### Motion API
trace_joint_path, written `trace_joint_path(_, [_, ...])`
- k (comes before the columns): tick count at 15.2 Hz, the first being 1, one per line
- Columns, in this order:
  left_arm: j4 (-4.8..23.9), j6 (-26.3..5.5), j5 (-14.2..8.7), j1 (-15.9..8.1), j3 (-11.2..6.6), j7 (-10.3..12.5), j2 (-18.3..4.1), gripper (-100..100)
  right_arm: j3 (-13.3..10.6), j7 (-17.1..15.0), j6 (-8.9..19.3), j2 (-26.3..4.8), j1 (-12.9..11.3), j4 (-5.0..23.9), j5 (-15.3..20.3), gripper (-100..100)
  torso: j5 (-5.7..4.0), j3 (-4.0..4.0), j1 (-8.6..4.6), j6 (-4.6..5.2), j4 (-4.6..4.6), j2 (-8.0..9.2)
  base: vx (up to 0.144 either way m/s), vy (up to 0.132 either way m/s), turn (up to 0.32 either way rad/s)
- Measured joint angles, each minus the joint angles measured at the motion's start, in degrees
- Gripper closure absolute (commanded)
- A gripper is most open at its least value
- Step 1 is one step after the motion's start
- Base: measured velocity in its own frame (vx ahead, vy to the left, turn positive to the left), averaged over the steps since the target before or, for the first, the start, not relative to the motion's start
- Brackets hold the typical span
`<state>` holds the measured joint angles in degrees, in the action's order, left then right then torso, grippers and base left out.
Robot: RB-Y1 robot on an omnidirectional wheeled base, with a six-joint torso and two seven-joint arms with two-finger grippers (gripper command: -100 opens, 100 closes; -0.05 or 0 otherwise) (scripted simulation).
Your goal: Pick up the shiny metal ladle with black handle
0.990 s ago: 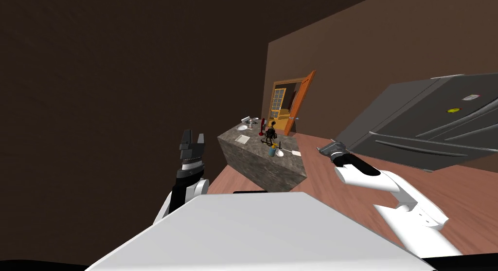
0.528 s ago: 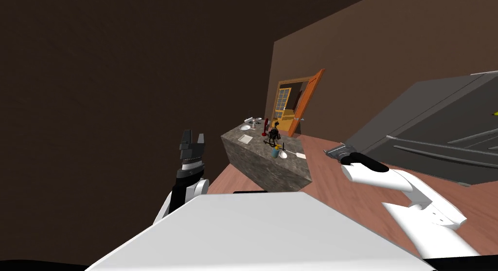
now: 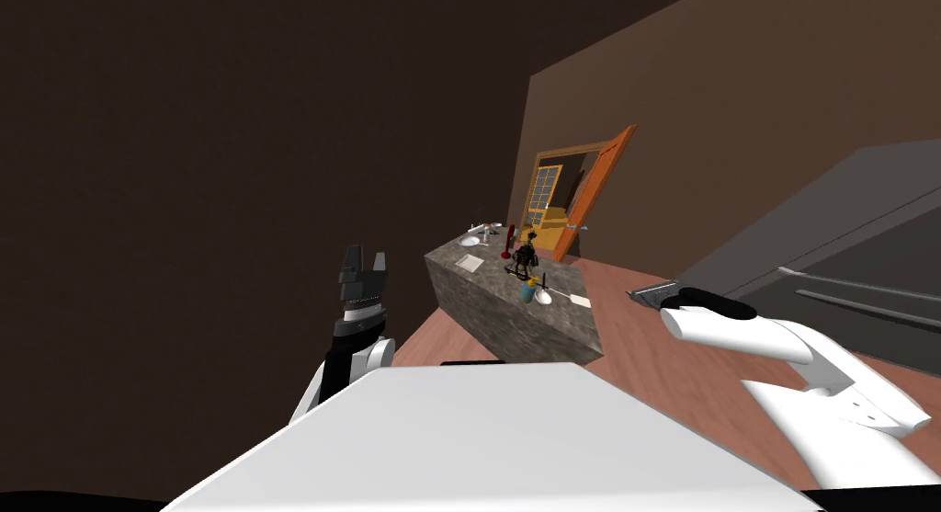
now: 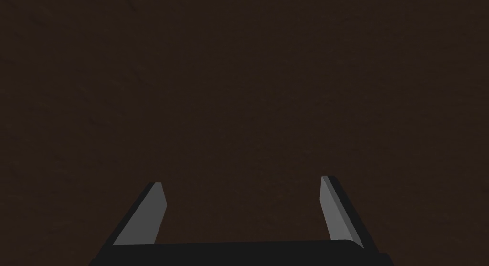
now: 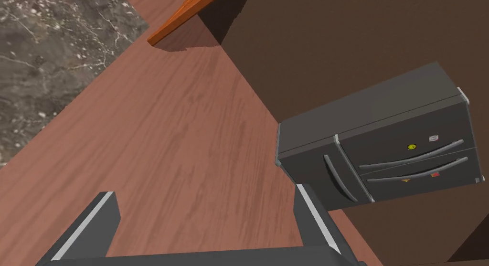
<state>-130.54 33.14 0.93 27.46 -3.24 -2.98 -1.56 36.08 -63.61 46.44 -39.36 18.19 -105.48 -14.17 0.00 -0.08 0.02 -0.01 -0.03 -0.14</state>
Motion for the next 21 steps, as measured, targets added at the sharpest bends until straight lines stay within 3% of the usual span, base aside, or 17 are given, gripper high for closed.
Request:
trace_joint_path(5, [0.0, 0.0, 0.0, 0.0, 0.0, 0.0, 0.0, 0, 1.91, -3.45, 5.66, -1.31, -0.21, 1.96, -1.82, -100, 0.0, 0.01, 0.01, 0.02, 0.01, 0.02, 0.018, 0.013, 0.125])
trace_joint_path(16, [0.0, 0.0, 0.0, 0.01, 0.0, 0.0, 0.0, 0, 6.31, -11.83, 18.23, -4.81, -1.6, 9.09, -7.0, -100, 0.01, -0.03, 0.04, 0.03, -0.01, -0.05, 0.035, 0.017, 0.13])
trace_joint_path(21, [0.0, 0.0, 0.0, 0.0, 0.0, 0.0, 0.0, 0, 8.51, -15.6, 23.3, -6.39, -2.14, 13.75, -10.22, -100, 0.02, -0.09, 0.09, -0.04, -0.03, -0.16, 0.048, 0.023, 0.164])
